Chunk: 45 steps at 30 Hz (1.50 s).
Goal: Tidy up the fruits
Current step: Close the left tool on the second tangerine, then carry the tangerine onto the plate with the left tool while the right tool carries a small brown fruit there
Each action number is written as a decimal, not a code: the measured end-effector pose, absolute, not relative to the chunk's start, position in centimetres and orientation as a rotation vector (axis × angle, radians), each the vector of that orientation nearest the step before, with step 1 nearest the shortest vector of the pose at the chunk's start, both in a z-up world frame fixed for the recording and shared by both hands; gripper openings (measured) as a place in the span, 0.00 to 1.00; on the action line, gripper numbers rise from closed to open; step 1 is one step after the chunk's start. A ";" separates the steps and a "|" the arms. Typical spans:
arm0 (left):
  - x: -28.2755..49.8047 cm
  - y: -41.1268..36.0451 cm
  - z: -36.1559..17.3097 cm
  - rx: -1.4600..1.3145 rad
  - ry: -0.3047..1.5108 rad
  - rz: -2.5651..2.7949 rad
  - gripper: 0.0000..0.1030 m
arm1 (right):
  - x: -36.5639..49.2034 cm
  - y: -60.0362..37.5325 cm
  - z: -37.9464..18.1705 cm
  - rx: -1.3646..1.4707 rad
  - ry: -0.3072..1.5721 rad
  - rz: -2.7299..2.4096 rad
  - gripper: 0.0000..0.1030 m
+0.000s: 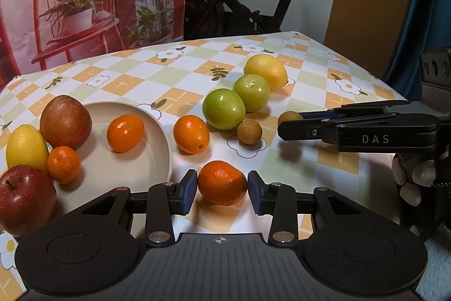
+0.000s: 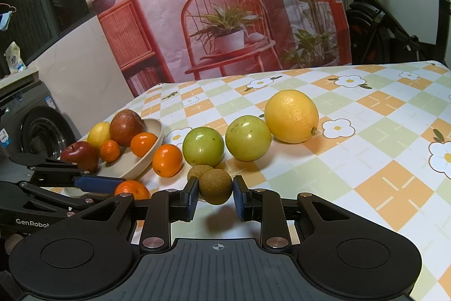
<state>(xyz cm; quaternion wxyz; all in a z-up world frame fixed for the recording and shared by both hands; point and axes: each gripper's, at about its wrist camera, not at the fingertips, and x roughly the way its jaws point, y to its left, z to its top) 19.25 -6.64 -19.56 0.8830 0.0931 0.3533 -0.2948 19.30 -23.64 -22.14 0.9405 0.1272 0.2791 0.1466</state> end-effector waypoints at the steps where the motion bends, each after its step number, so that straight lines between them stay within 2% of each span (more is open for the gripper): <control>1: 19.2 -6.5 -19.5 0.192 0.733 -0.611 0.40 | 19.3 -23.6 -22.1 0.259 0.569 0.299 0.23; 15: 18.8 -1.2 -17.1 0.115 0.696 -0.452 0.40 | 19.3 -23.6 -22.1 0.252 0.571 0.294 0.23; 45: 19.1 4.2 -18.7 0.037 0.779 -0.292 0.40 | 19.0 -22.4 -21.7 0.202 0.587 0.247 0.23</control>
